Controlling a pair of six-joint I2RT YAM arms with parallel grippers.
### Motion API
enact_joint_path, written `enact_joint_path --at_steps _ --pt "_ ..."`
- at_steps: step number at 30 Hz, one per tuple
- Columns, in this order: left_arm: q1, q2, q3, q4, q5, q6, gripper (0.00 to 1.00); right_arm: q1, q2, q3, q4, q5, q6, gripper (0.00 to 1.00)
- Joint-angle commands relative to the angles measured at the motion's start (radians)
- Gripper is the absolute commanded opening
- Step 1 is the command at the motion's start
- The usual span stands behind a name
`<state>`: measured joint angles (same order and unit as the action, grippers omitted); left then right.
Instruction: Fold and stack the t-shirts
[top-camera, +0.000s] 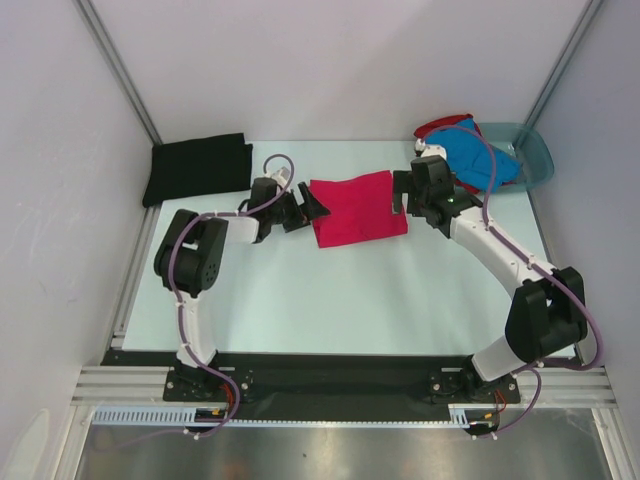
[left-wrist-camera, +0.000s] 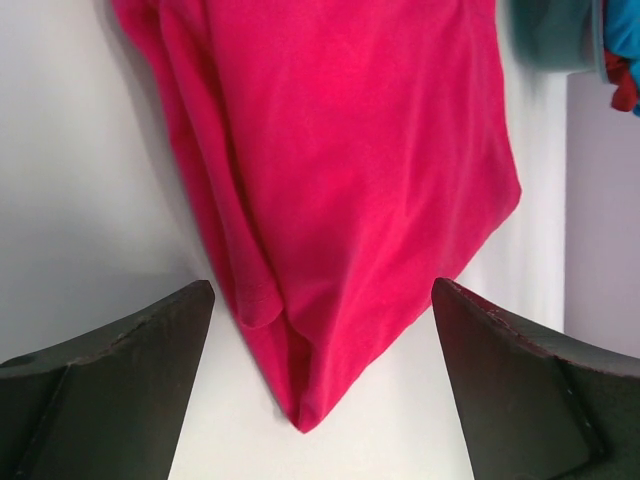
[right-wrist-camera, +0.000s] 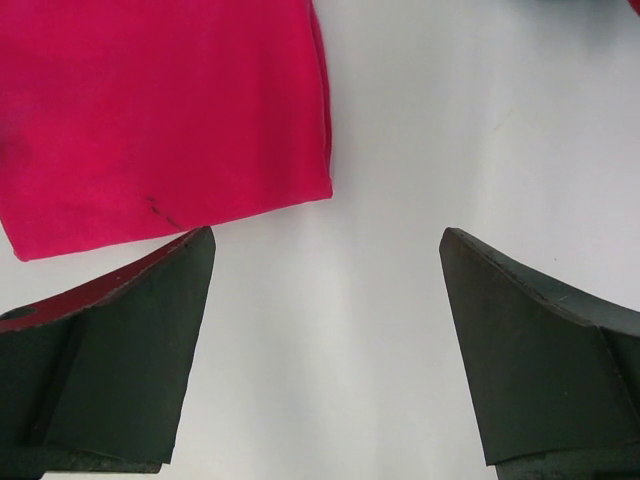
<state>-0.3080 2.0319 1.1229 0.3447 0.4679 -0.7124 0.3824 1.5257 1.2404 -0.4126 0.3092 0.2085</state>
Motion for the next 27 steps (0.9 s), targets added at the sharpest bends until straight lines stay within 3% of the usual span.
enact_joint_path --at_steps 1,7,13,20,23,24,26,27 --pt "0.004 0.046 -0.006 0.060 0.048 -0.048 0.98 -0.014 -0.048 -0.004 0.024 0.013 -0.004 1.00" --pt "-0.020 0.082 0.037 0.014 -0.009 -0.030 0.98 -0.019 -0.059 -0.013 0.026 0.008 -0.004 1.00" --pt "-0.107 0.116 0.146 -0.139 -0.167 0.053 1.00 -0.022 -0.064 -0.015 0.026 0.005 -0.004 1.00" --pt "-0.181 0.223 0.294 -0.194 -0.169 0.041 0.96 -0.028 -0.079 -0.022 0.012 0.011 -0.009 1.00" --pt "-0.184 0.231 0.302 -0.188 -0.169 0.031 0.69 -0.033 -0.090 -0.032 0.015 0.013 -0.012 1.00" --pt "-0.184 0.226 0.301 -0.188 -0.167 0.031 0.41 -0.034 -0.090 -0.032 0.015 0.013 -0.011 1.00" --pt "-0.180 0.217 0.293 -0.184 -0.172 0.034 0.01 -0.037 -0.094 -0.036 0.015 0.011 -0.008 1.00" --pt "-0.177 0.211 0.288 -0.176 -0.164 0.034 0.00 -0.039 -0.096 -0.039 0.018 0.008 -0.008 1.00"
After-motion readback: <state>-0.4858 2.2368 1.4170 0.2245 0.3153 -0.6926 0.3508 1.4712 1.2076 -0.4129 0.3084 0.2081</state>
